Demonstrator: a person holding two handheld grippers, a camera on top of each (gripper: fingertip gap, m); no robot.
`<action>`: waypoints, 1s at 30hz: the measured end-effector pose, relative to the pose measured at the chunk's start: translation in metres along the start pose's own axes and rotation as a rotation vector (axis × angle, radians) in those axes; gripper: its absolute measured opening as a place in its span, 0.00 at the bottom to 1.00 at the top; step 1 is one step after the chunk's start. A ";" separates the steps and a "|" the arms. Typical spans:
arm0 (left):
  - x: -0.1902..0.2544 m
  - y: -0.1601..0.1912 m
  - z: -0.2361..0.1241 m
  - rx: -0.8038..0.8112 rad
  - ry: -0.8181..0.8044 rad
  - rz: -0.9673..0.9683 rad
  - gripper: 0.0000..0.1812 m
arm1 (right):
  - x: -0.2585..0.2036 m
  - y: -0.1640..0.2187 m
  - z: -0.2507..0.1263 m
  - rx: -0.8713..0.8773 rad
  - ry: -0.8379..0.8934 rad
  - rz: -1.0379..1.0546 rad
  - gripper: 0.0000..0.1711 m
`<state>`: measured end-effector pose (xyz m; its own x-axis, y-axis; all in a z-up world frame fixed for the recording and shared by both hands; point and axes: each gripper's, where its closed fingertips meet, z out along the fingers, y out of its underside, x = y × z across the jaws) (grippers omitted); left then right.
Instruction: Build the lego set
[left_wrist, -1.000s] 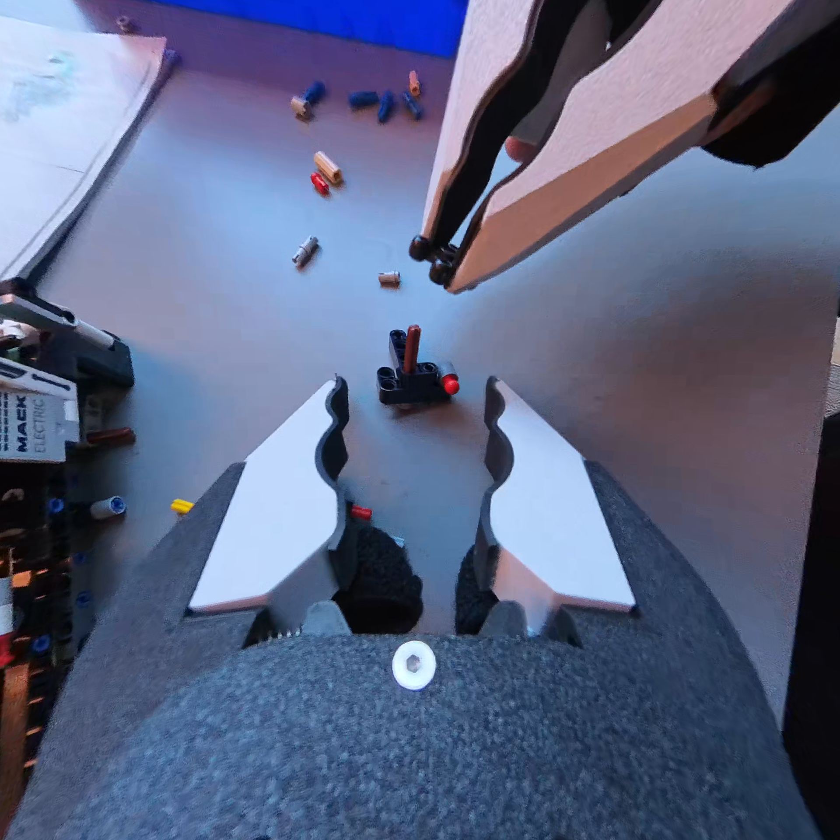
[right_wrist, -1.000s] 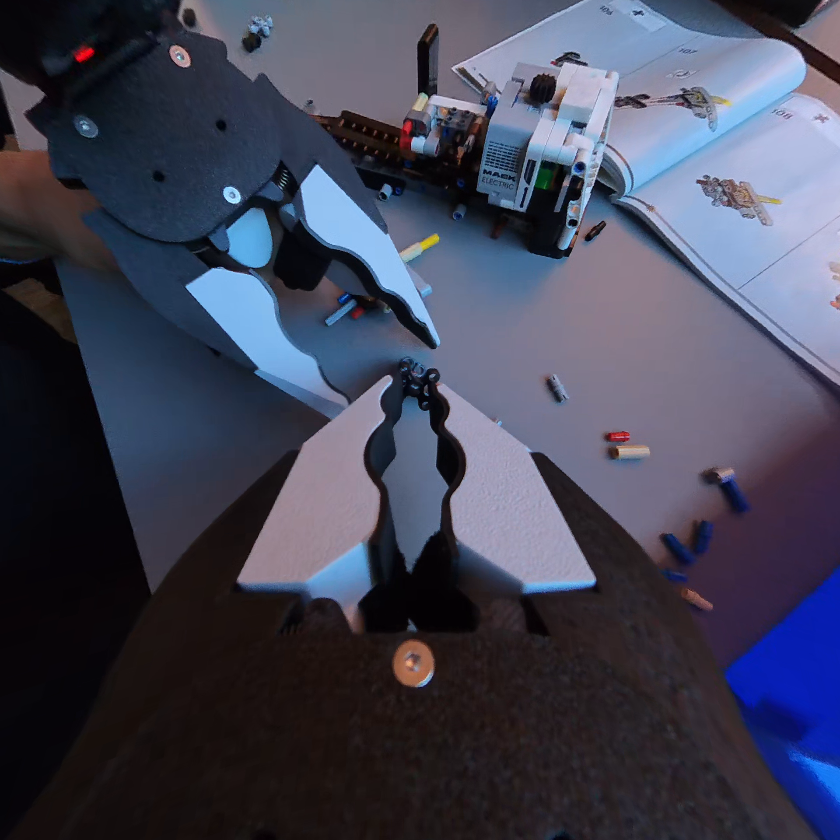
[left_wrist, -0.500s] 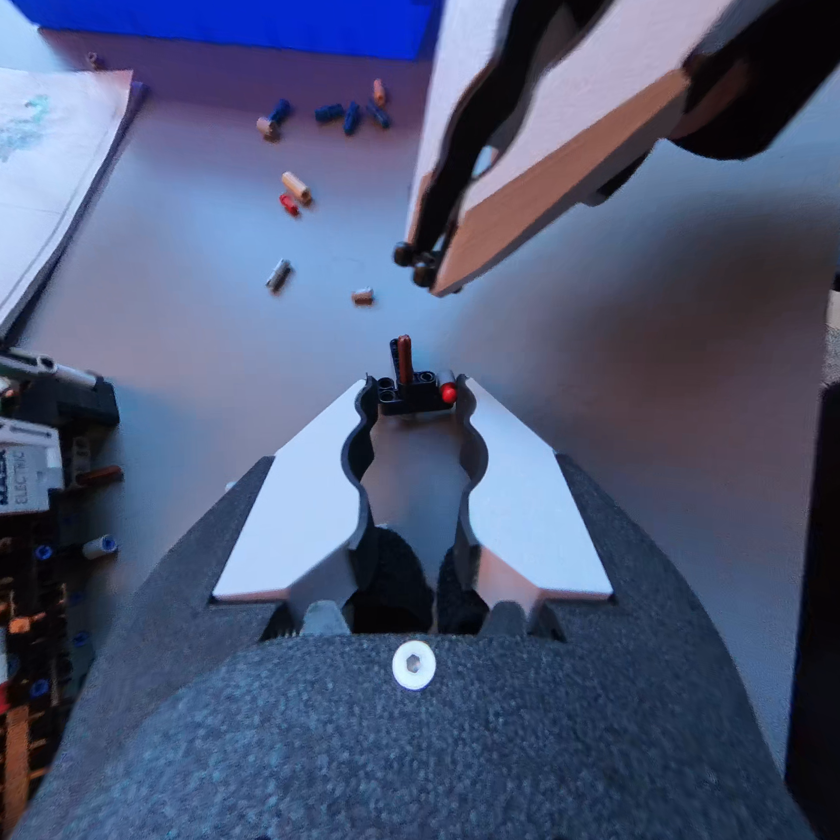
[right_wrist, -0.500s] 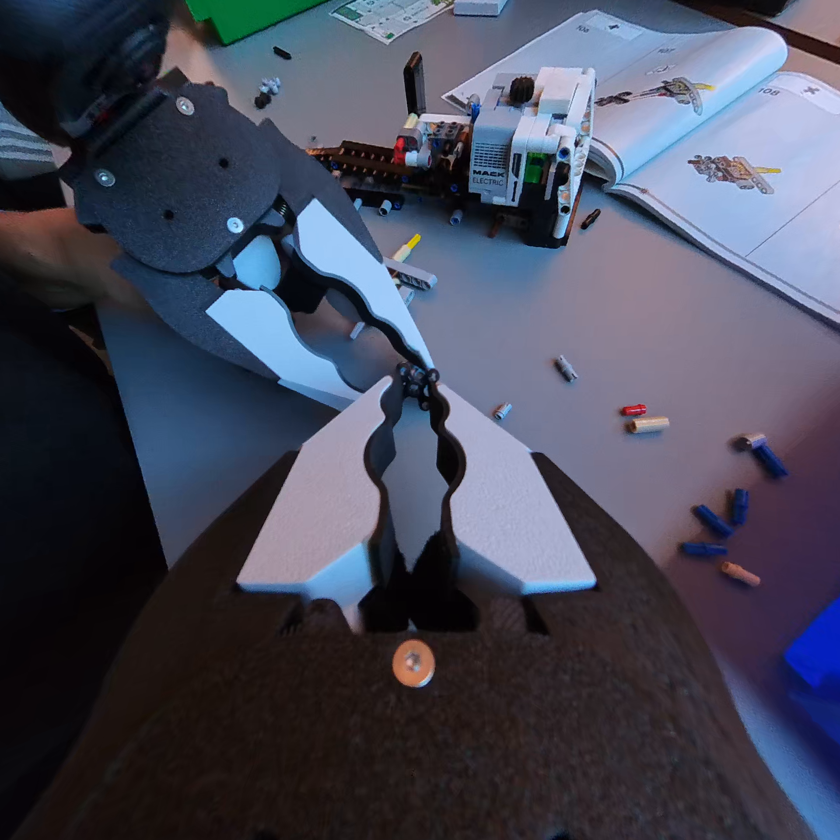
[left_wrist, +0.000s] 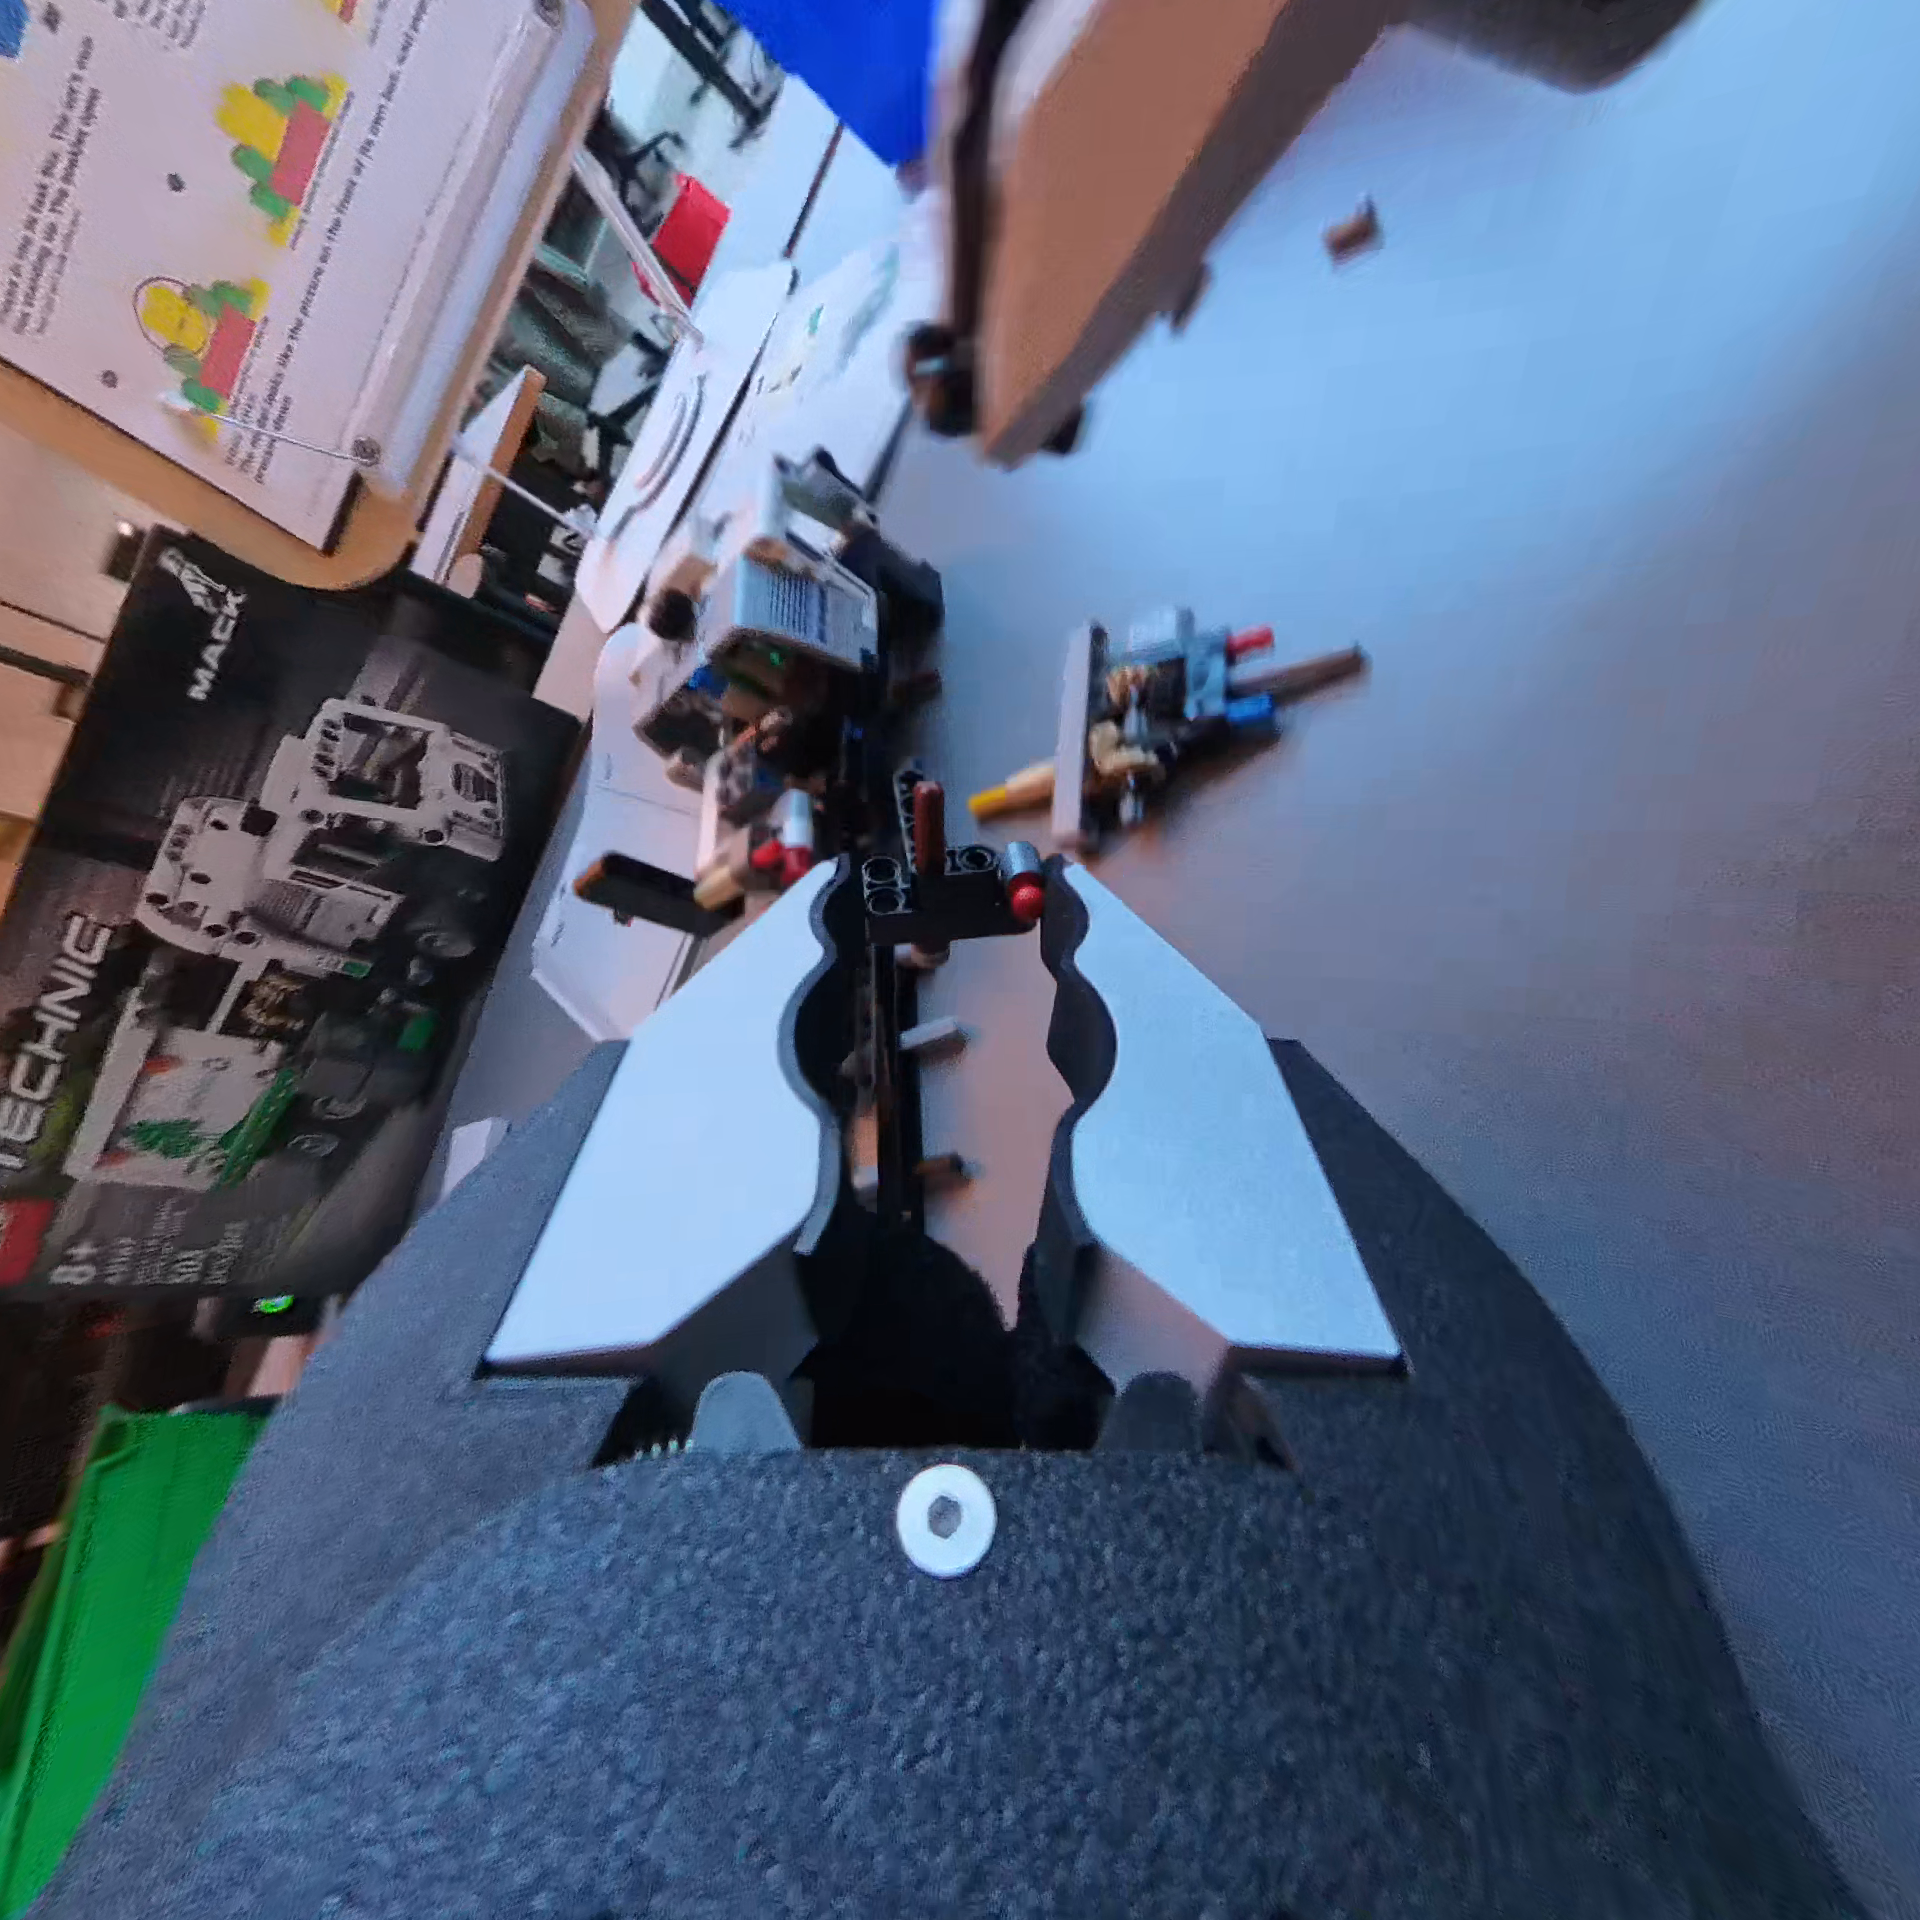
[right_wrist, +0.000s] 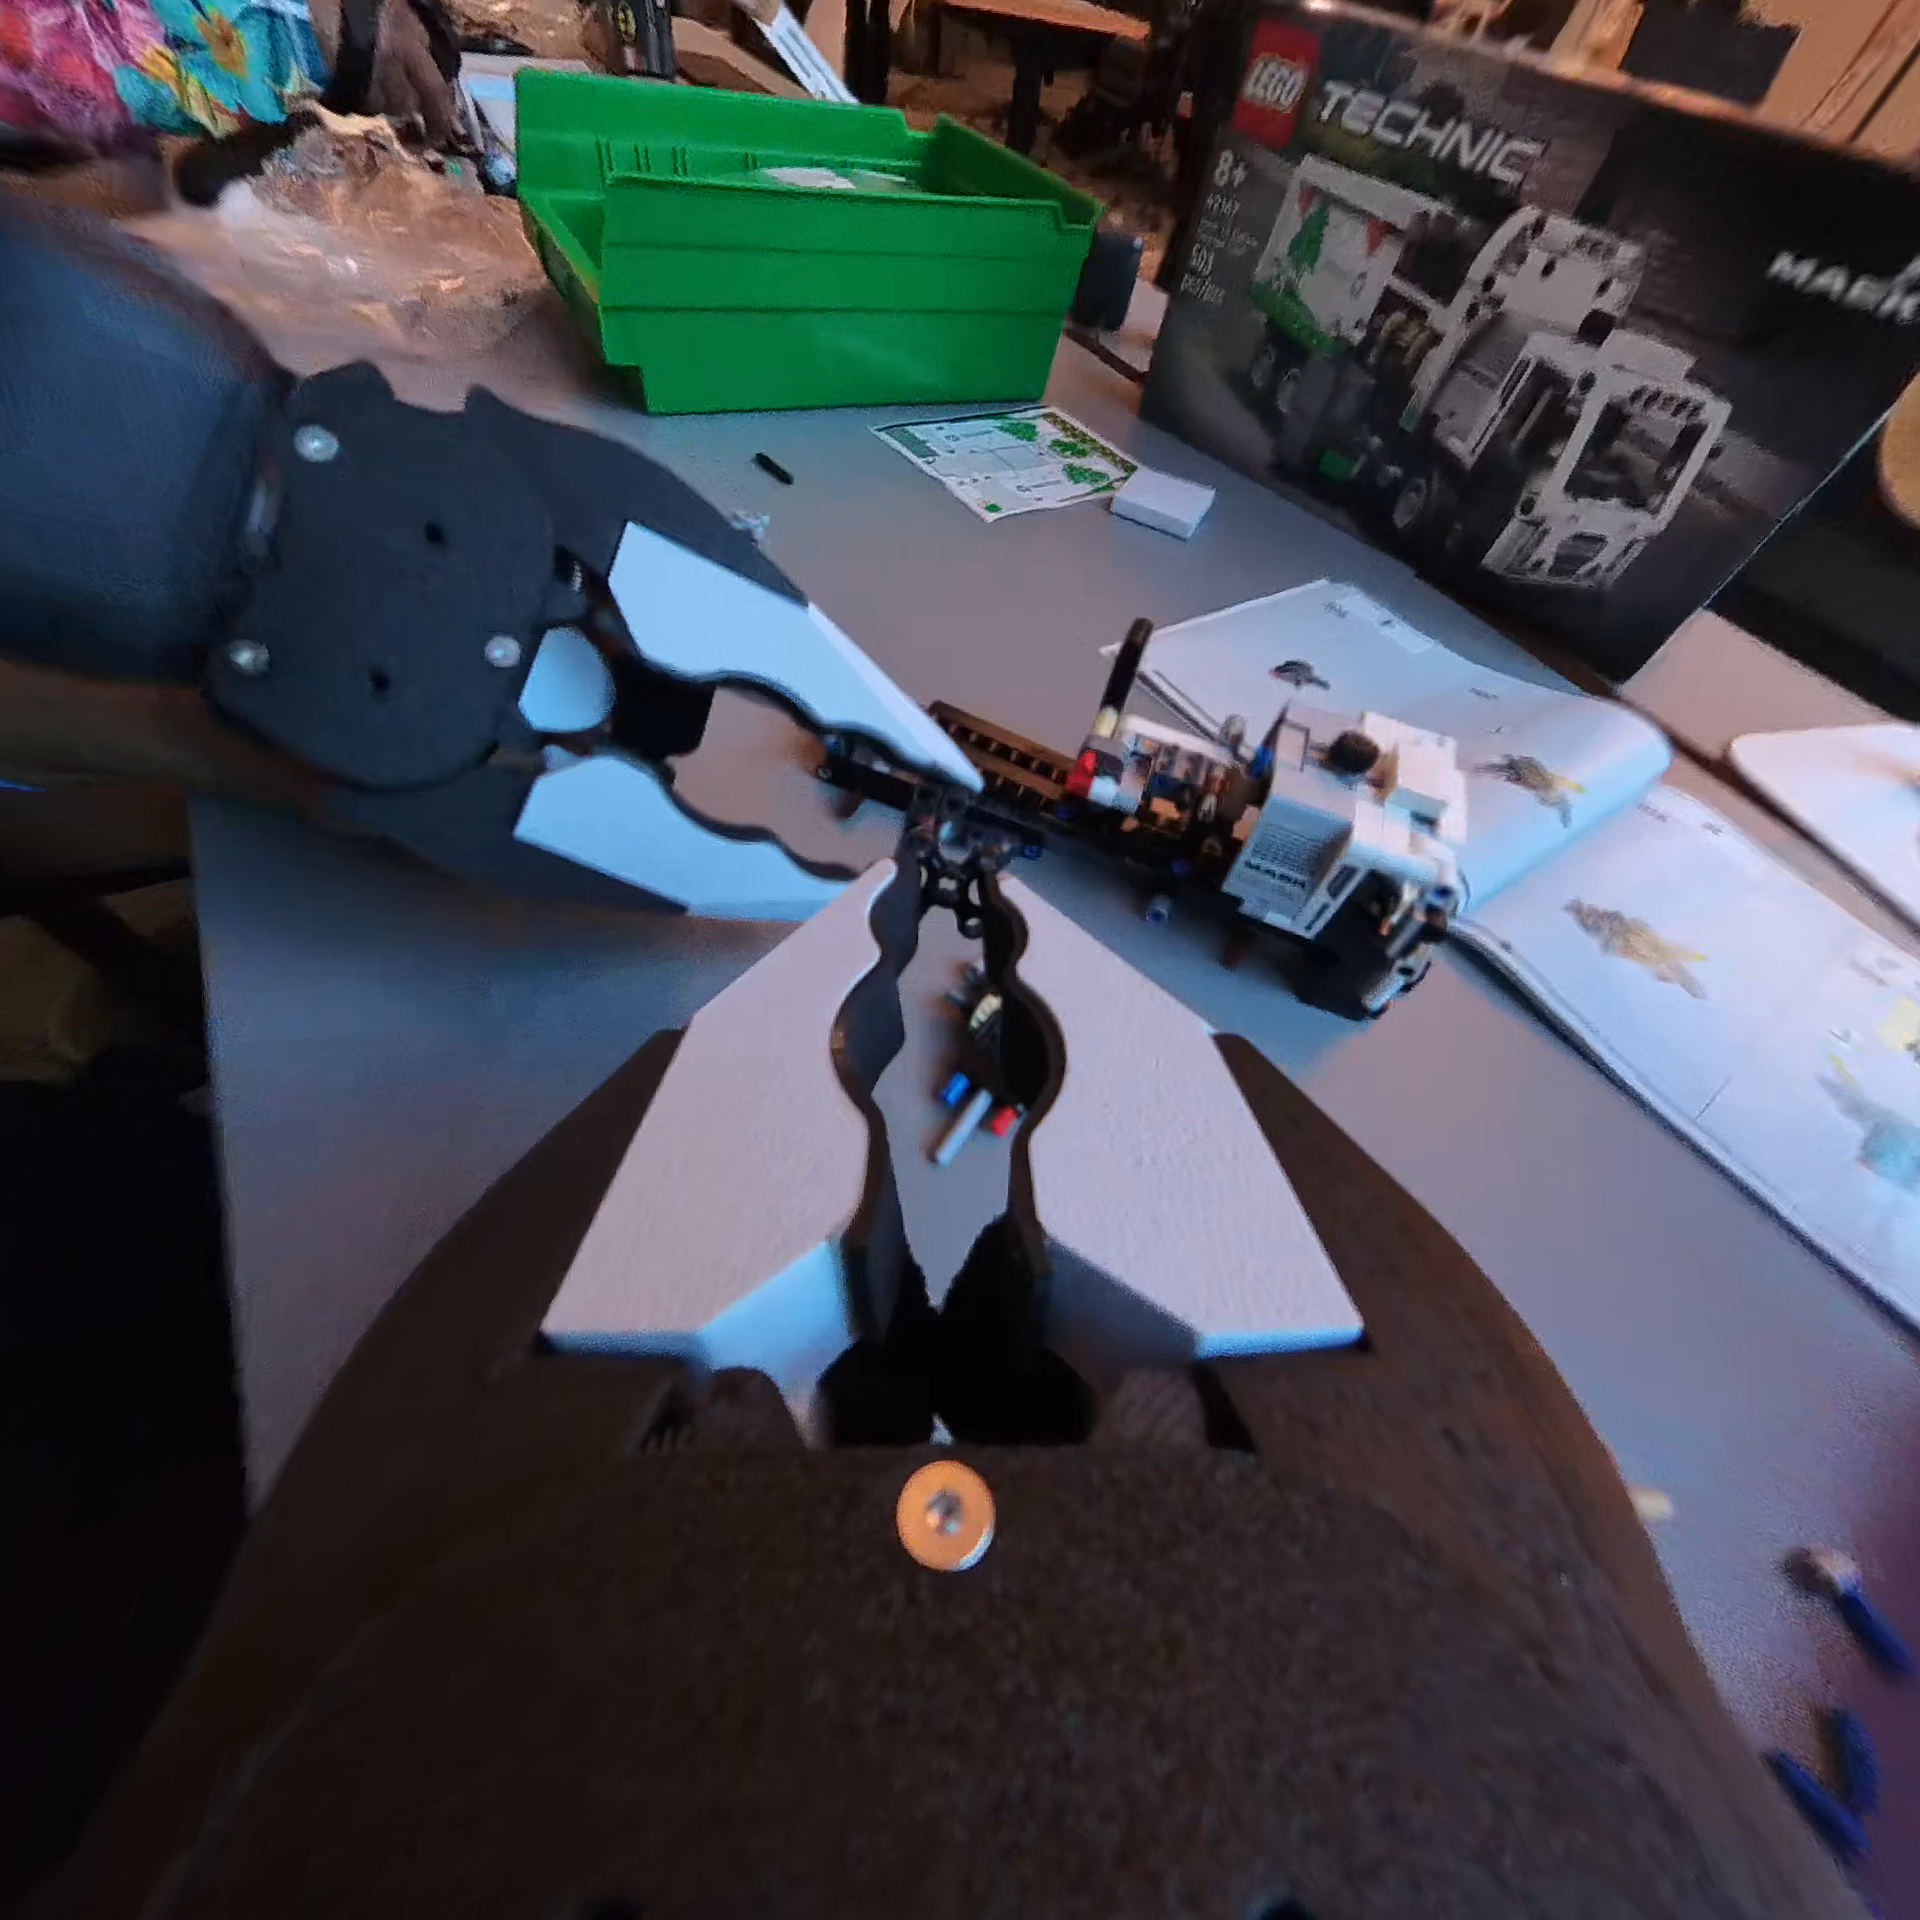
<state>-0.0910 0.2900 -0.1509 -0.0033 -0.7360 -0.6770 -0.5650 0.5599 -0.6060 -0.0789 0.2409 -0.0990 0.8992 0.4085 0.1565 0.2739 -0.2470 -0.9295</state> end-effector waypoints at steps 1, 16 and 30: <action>0.004 0.006 -0.001 -0.021 -0.009 0.035 0.18 | -0.002 0.000 0.006 0.011 0.036 -0.036 0.06; 0.031 0.002 -0.011 -0.011 -0.010 0.228 0.18 | -0.026 0.025 0.025 -0.041 0.107 -0.216 0.06; 0.032 -0.008 -0.016 0.074 0.035 0.207 0.17 | -0.037 0.030 0.028 -0.049 0.024 -0.242 0.06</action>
<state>-0.0993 0.2561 -0.1610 -0.1420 -0.6142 -0.7763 -0.4876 0.7258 -0.4851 -0.1138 0.2430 -0.1424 0.8132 0.4403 0.3805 0.4977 -0.1872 -0.8469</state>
